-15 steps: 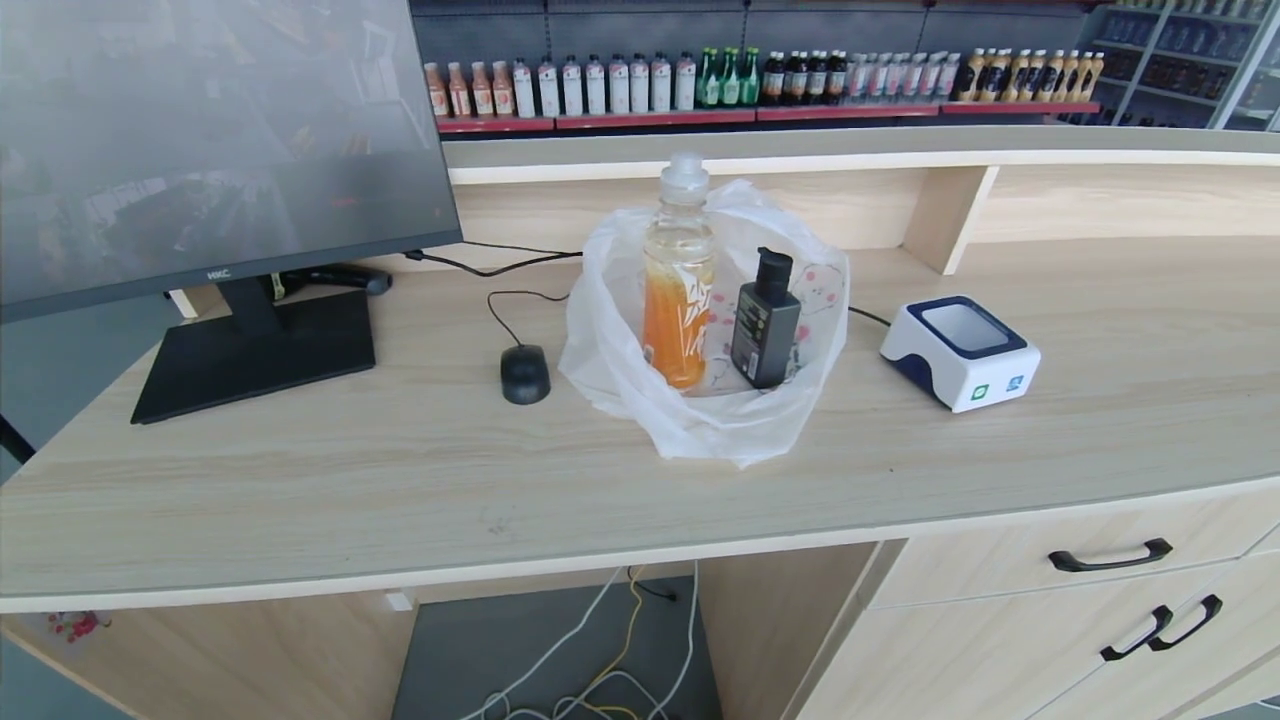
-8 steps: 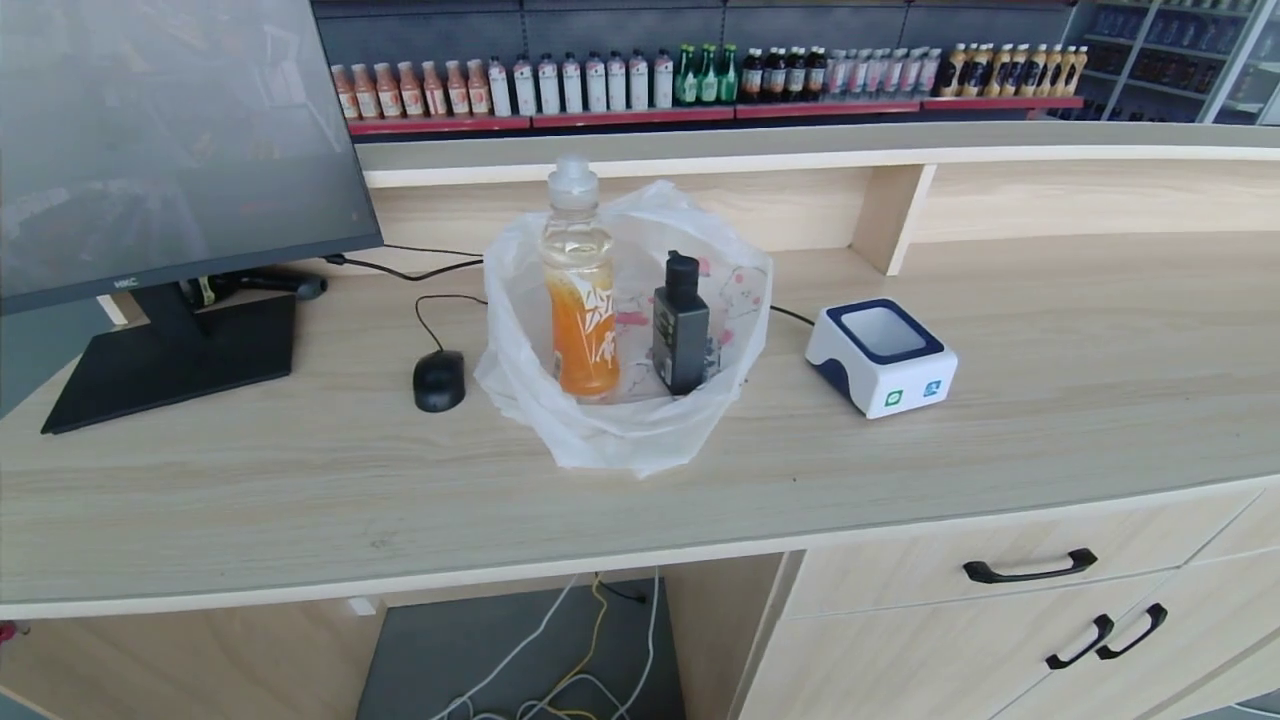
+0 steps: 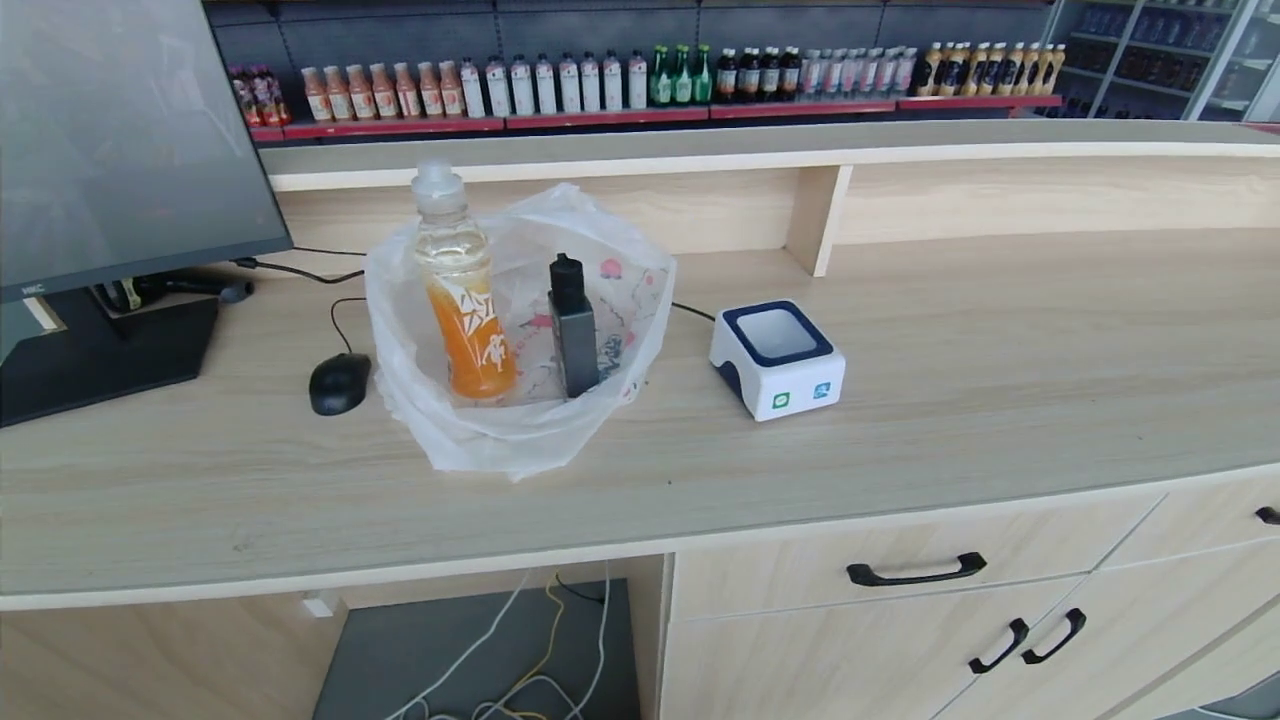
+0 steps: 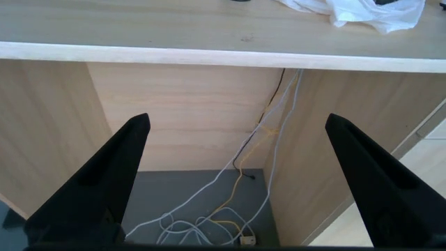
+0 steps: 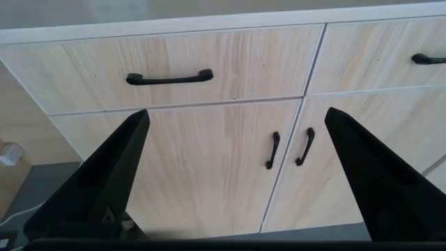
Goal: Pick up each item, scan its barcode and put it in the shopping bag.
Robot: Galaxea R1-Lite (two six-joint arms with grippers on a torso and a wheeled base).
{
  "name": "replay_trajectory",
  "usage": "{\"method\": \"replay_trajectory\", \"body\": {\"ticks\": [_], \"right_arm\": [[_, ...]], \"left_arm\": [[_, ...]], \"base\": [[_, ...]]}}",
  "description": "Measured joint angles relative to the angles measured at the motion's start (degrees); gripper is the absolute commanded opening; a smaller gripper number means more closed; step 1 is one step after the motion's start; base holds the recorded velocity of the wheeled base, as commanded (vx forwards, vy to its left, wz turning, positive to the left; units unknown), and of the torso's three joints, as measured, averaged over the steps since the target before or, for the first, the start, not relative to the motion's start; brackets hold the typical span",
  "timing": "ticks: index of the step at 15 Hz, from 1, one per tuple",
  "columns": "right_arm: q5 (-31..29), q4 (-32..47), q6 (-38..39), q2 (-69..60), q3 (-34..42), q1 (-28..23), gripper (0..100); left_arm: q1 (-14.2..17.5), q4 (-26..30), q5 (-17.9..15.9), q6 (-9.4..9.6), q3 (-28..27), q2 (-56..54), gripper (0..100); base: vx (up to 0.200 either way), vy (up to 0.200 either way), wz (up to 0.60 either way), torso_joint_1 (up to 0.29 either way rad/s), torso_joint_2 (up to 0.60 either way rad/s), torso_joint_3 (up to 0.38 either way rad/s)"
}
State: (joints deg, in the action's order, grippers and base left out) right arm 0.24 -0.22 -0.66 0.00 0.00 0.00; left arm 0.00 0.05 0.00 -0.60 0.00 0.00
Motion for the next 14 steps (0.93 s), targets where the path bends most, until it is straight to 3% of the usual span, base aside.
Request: {"method": "replay_trajectory", "body": {"ticks": [7, 14], "right_arm": [[0.0, 0.0, -0.1, 0.0, 0.0, 0.0, 100], [0.0, 0.0, 0.0, 0.0, 0.0, 0.0, 100]], "left_arm": [[0.0, 0.0, 0.0, 0.17, 0.0, 0.0, 100], [0.0, 0.0, 0.0, 0.2, 0.0, 0.0, 100]], "base": [[0.0, -0.2, 0.0, 0.004, 0.0, 0.002], [0.0, 0.0, 0.0, 0.0, 0.0, 0.0]]}}
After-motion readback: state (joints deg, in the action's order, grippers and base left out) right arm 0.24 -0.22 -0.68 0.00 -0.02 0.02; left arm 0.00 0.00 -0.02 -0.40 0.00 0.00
